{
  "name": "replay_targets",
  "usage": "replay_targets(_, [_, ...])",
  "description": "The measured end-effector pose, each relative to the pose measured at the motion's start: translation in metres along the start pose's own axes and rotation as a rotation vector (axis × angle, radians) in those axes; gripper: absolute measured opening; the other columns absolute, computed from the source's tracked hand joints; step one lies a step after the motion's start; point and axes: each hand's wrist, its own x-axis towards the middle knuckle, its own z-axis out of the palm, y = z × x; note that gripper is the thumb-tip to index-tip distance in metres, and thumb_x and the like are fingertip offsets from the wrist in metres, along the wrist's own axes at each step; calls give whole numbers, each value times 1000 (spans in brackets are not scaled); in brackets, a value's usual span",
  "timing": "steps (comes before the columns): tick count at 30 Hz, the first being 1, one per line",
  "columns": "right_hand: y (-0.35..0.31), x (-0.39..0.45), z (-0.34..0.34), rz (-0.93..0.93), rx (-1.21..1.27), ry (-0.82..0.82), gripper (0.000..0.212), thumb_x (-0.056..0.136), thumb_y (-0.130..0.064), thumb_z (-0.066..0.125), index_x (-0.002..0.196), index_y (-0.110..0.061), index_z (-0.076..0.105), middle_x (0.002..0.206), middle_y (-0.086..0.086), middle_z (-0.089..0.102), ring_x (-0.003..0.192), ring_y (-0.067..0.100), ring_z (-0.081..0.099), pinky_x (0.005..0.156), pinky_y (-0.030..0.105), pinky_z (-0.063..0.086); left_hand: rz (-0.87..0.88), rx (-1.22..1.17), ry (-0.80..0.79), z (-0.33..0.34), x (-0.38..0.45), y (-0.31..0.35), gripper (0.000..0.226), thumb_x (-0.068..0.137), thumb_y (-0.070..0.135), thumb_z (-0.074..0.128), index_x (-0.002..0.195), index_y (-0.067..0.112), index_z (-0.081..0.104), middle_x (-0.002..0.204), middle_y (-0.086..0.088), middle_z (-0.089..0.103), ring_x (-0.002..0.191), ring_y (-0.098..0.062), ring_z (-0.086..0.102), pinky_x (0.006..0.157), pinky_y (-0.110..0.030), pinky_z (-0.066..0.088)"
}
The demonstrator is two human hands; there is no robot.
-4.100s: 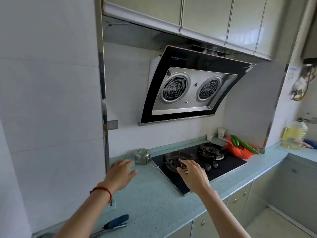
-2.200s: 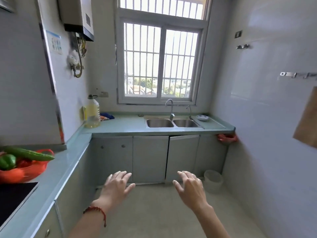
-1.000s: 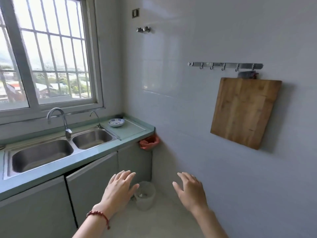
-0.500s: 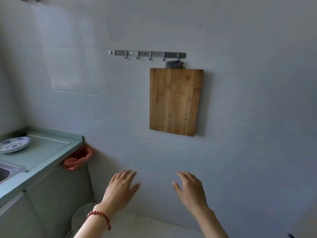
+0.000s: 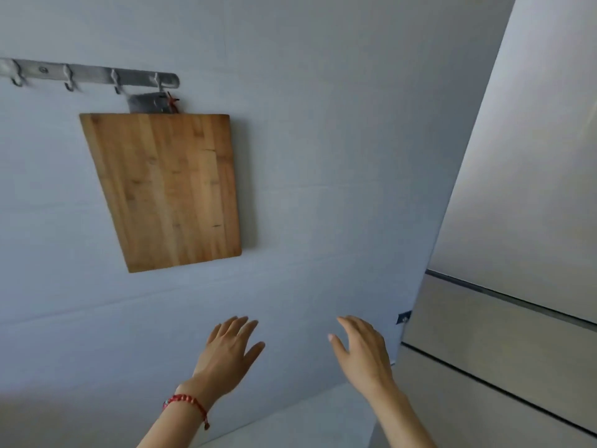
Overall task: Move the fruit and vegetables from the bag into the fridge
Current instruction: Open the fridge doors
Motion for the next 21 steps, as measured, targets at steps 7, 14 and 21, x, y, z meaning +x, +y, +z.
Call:
replay_targets(7, [27, -12, -15, 205, -38, 129, 54, 88, -45, 40, 125, -8, 55, 126, 8, 59, 120, 27, 52, 101, 37, 38, 188, -22, -29, 11, 40, 30, 129, 42, 79, -37, 144, 26, 21, 152, 2, 24, 141, -16, 16, 115, -32, 9])
replay_targets(14, [54, -2, -32, 315, -93, 146, 47, 93, -40, 43, 133, -15, 45, 136, 2, 50, 128, 21, 42, 105, 34, 30, 313, -71, -36, 24, 81, 60, 130, 42, 79, -37, 143, 25, 23, 151, 2, 26, 140, -17, 17, 115, -32, 12])
replay_targets(21, [89, 31, -43, 350, -94, 252, 42, 93, -36, 47, 128, -13, 51, 131, 4, 54, 121, 23, 48, 101, 36, 35, 406, -118, -4, 35, 138, 95, 128, 44, 80, -35, 143, 24, 24, 151, 1, 27, 140, -18, 19, 114, -33, 13])
